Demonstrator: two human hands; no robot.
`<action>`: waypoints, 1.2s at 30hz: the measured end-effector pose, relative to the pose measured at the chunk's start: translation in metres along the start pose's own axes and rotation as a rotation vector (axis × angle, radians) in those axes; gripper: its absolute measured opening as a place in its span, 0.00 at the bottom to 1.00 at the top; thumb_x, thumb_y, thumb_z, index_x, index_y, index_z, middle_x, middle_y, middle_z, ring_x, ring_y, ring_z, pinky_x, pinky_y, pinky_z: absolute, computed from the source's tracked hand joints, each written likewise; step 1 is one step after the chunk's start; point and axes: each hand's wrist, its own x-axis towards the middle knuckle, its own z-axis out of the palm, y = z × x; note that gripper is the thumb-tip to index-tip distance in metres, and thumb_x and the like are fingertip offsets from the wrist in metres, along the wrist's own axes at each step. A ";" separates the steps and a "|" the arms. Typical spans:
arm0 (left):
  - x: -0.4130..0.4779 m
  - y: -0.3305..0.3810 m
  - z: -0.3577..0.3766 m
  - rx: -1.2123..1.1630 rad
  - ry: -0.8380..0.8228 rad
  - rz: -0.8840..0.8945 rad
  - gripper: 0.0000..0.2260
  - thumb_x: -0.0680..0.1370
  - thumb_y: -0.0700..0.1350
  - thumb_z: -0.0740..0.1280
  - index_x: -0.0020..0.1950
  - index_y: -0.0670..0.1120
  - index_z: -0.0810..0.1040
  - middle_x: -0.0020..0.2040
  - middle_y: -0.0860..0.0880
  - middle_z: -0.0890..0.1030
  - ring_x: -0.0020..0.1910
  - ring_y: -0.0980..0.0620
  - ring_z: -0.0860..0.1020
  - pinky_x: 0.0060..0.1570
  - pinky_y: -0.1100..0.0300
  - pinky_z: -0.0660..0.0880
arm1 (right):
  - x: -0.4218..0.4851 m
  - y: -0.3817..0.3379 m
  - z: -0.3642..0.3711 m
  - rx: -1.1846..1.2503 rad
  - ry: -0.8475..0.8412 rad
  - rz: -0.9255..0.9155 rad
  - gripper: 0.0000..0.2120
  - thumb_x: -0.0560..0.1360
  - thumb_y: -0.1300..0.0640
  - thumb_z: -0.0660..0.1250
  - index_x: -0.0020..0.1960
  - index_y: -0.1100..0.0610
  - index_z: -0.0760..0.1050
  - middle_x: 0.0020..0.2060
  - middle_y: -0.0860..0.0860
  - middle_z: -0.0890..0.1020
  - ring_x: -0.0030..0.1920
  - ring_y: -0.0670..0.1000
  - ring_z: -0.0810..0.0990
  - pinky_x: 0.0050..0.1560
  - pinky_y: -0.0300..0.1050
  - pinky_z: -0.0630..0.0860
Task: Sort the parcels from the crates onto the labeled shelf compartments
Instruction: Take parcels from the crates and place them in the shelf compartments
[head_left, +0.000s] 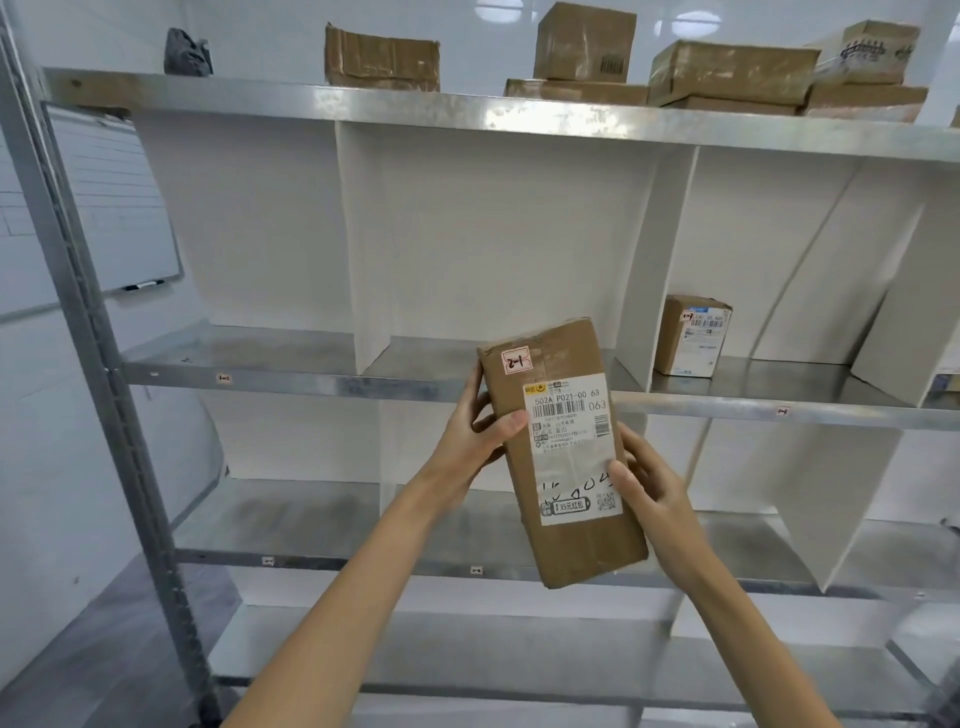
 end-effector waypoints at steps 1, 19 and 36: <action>0.000 0.001 -0.001 0.013 -0.012 -0.001 0.42 0.66 0.52 0.73 0.75 0.52 0.57 0.66 0.48 0.74 0.60 0.50 0.78 0.49 0.58 0.78 | -0.001 0.001 -0.001 0.003 -0.005 0.007 0.25 0.68 0.40 0.66 0.64 0.38 0.70 0.57 0.43 0.81 0.57 0.48 0.80 0.48 0.43 0.81; -0.010 -0.001 -0.035 0.087 0.246 -0.014 0.29 0.70 0.56 0.70 0.69 0.49 0.69 0.58 0.49 0.81 0.56 0.53 0.80 0.53 0.54 0.79 | 0.019 0.022 0.045 0.057 -0.041 0.057 0.27 0.68 0.44 0.71 0.65 0.38 0.69 0.63 0.44 0.77 0.63 0.47 0.76 0.55 0.49 0.80; -0.090 0.003 -0.230 0.378 0.574 -0.030 0.18 0.73 0.56 0.67 0.56 0.46 0.77 0.51 0.50 0.82 0.51 0.53 0.80 0.47 0.62 0.79 | 0.033 0.047 0.265 0.092 -0.249 0.127 0.39 0.72 0.60 0.71 0.74 0.40 0.54 0.62 0.41 0.72 0.63 0.44 0.73 0.57 0.45 0.78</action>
